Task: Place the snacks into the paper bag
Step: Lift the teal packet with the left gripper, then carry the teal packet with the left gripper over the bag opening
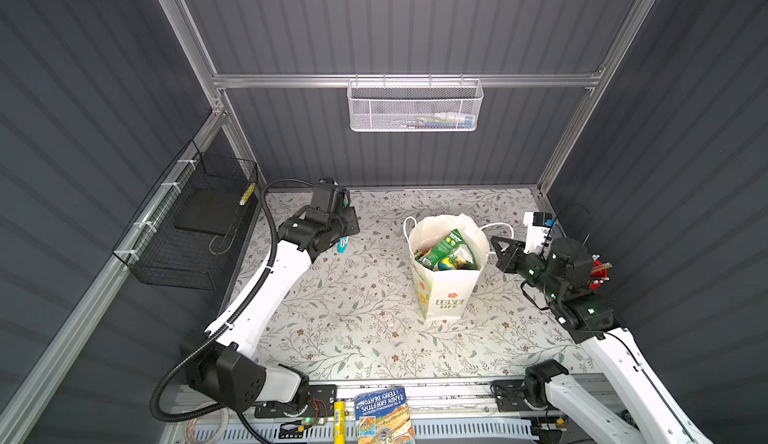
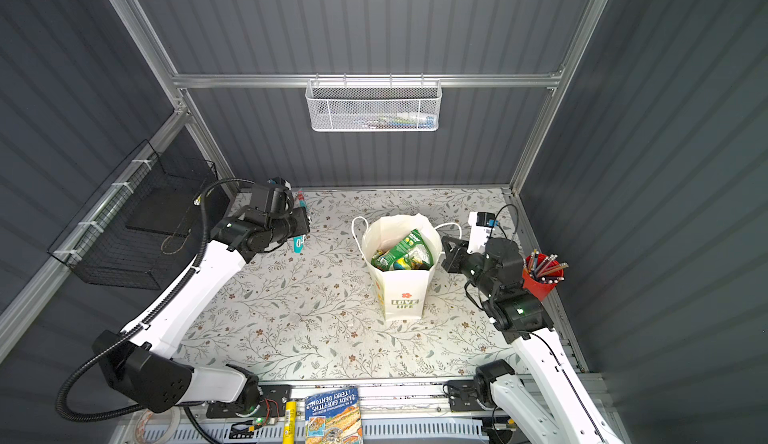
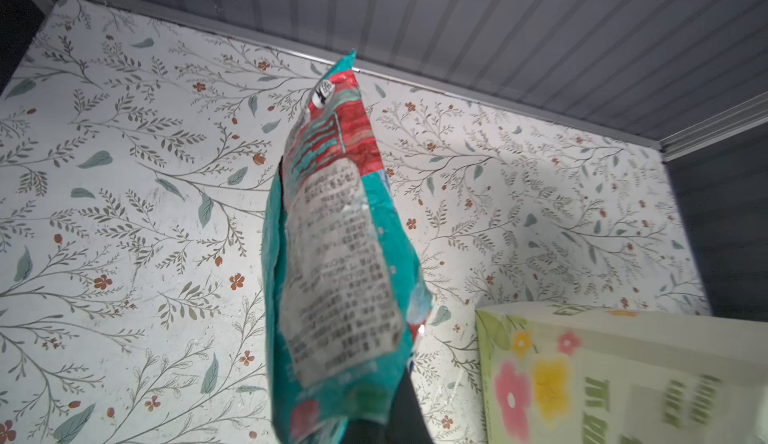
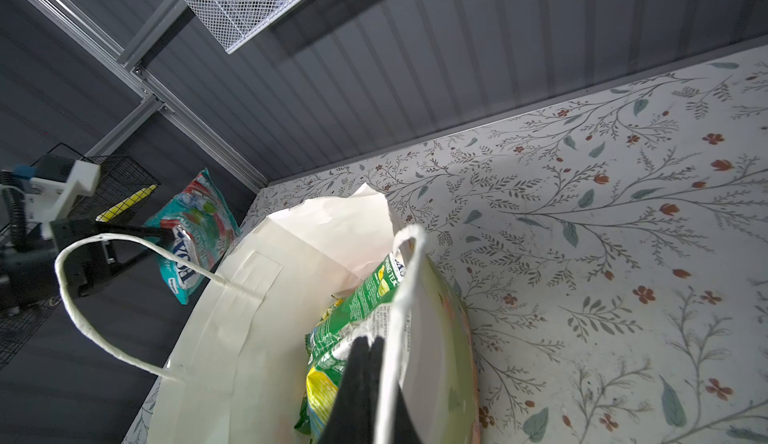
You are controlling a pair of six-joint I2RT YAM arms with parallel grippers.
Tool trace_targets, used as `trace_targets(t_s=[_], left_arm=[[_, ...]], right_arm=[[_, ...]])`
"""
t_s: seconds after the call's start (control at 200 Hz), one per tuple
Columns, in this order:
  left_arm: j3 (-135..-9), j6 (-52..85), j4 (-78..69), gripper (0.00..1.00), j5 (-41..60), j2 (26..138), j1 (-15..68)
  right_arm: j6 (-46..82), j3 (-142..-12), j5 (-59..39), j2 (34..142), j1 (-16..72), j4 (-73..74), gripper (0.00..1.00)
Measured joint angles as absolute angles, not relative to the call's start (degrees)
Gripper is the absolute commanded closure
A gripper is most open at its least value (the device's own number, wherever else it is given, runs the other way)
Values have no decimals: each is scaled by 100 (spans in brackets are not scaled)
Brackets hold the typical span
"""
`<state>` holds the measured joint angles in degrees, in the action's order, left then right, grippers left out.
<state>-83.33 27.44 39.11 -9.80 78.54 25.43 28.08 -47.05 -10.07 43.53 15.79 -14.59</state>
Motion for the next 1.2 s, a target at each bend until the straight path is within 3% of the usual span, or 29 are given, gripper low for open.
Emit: trace_targets(t_s=[0.445,1.201], left_arm=[[-10460,2366,4598,100,-880,7773,3385],[-13262,1496,5177,100,-163,10092,5800]], right_arm=[[2808,-4703,-1011,4355,1579,-1457,100],[2808,-4703,-1009,4353,1579,-1457,100]])
